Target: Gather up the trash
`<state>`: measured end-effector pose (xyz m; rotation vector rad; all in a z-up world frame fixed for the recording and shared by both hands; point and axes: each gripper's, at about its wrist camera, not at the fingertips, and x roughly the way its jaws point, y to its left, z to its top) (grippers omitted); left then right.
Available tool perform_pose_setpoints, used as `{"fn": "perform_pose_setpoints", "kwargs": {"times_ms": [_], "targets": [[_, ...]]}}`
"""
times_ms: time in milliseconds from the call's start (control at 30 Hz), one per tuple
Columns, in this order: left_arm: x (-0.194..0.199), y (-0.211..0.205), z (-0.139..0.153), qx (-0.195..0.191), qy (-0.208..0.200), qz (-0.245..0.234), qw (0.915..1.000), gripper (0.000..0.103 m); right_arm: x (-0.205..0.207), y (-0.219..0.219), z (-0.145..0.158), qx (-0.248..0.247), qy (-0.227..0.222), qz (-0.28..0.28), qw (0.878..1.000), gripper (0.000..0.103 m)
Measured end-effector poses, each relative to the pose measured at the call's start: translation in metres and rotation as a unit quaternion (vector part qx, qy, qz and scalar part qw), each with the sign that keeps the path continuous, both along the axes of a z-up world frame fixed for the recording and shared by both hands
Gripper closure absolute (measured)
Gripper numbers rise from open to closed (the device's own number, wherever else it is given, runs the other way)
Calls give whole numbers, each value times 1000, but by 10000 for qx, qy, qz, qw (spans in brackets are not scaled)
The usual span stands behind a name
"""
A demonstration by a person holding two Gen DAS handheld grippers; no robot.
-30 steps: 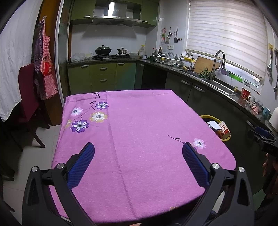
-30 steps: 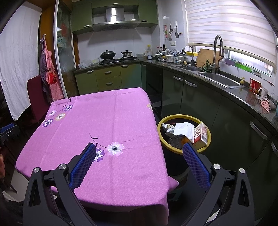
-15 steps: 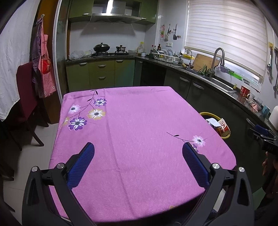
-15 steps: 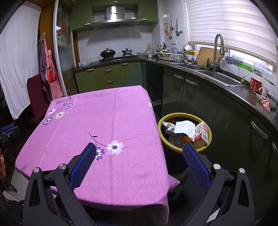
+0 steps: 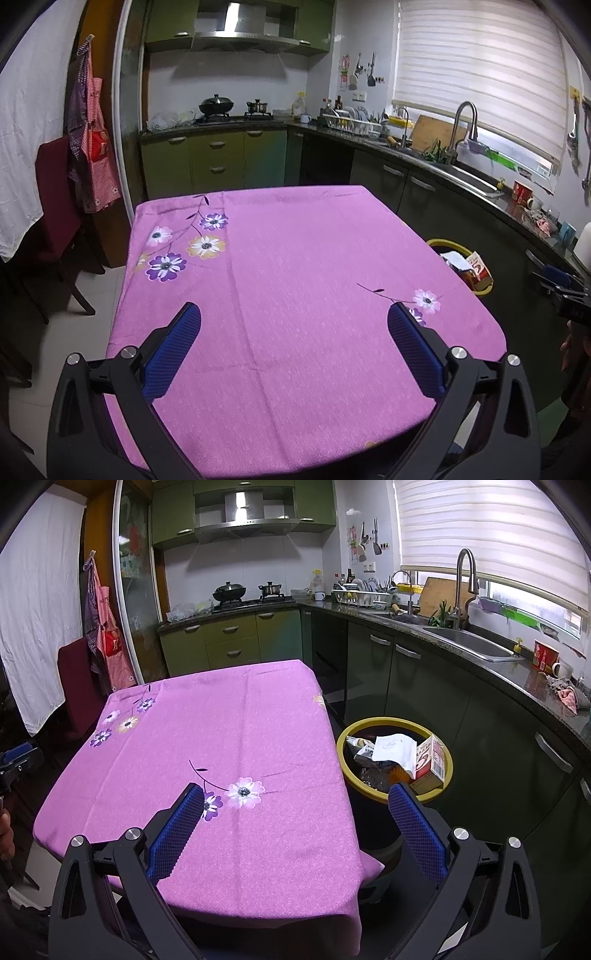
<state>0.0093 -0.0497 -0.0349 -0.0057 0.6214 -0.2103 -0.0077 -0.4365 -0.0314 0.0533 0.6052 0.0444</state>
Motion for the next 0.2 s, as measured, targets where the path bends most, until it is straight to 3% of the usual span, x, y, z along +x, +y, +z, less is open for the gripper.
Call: {"fn": "perform_pose_setpoints", "kwargs": {"times_ms": [200], "targets": [[25,1,-7,50,149,32,9999,7,18,4,-5,-81,152,162,9997,5]]}}
